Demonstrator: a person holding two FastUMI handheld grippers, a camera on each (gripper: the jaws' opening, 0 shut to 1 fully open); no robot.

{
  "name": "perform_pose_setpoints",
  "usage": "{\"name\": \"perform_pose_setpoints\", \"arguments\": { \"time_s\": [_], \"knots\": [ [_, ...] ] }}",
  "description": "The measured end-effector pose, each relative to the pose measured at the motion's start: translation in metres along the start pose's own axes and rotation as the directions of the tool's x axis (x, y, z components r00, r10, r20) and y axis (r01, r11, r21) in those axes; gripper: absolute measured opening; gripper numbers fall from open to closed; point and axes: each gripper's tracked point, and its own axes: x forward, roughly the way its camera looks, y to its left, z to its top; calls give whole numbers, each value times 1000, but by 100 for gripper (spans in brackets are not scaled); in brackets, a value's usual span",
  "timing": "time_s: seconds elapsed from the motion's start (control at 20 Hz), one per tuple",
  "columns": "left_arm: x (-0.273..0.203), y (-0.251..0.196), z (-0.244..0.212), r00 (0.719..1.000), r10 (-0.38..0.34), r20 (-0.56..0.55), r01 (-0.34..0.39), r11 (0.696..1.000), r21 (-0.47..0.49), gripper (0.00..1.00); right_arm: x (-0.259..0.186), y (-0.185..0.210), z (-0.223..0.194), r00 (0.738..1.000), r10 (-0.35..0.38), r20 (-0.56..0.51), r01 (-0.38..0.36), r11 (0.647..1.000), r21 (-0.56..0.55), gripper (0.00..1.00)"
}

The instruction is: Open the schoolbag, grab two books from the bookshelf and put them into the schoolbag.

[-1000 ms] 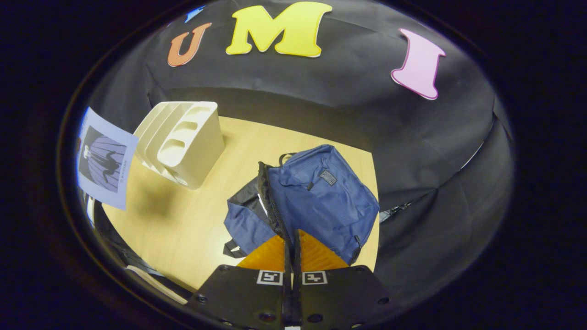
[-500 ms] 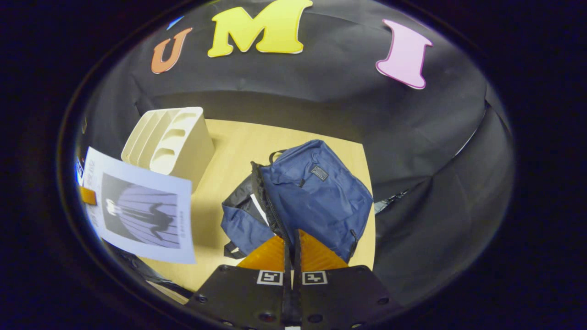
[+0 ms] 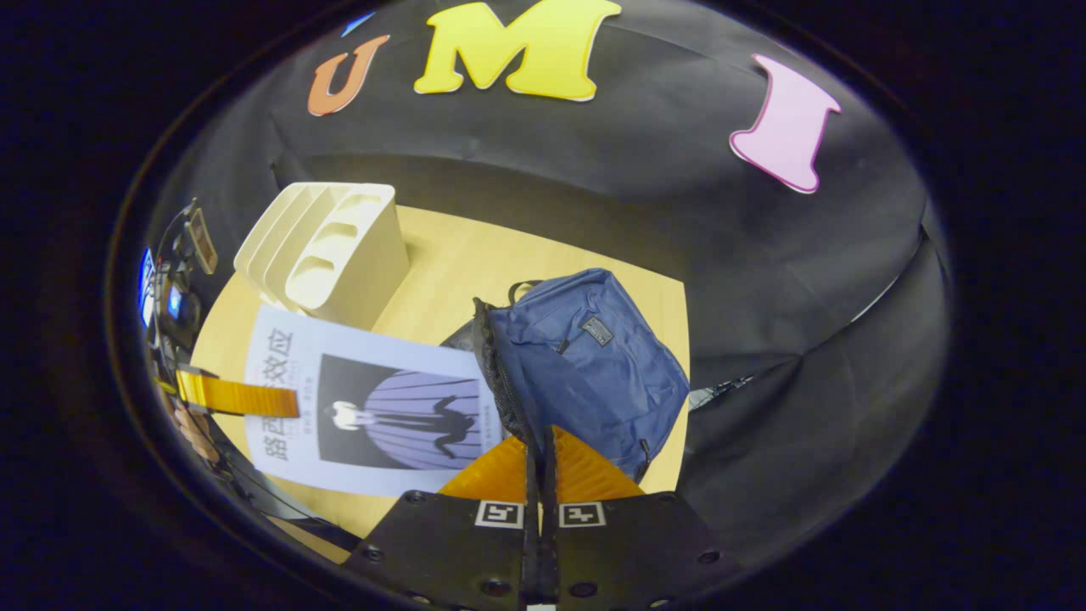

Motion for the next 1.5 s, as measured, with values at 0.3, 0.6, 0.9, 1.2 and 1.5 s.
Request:
{"name": "perform_pose_setpoints", "arguments": {
  "time_s": [0.3,0.6,0.9,1.2,1.5],
  "knots": [
    [73,3,-8,997,-40,63,47,993,-108,39,0,12,6,997,83,9,-81,989,-123,1],
    [130,-10,-3,980,-108,167,131,983,-129,40,3,31,10,983,184,-3,-179,955,-236,0],
    [193,-19,4,956,-190,225,225,963,-145,39,5,44,6,965,261,-17,-255,925,-281,0],
    [246,-25,15,927,-250,280,308,933,-186,35,7,45,6,963,271,-3,-260,921,-290,0],
    [256,-26,13,931,-259,257,317,923,-218,41,10,32,5,967,254,4,-245,936,-252,0]
  ]
}}
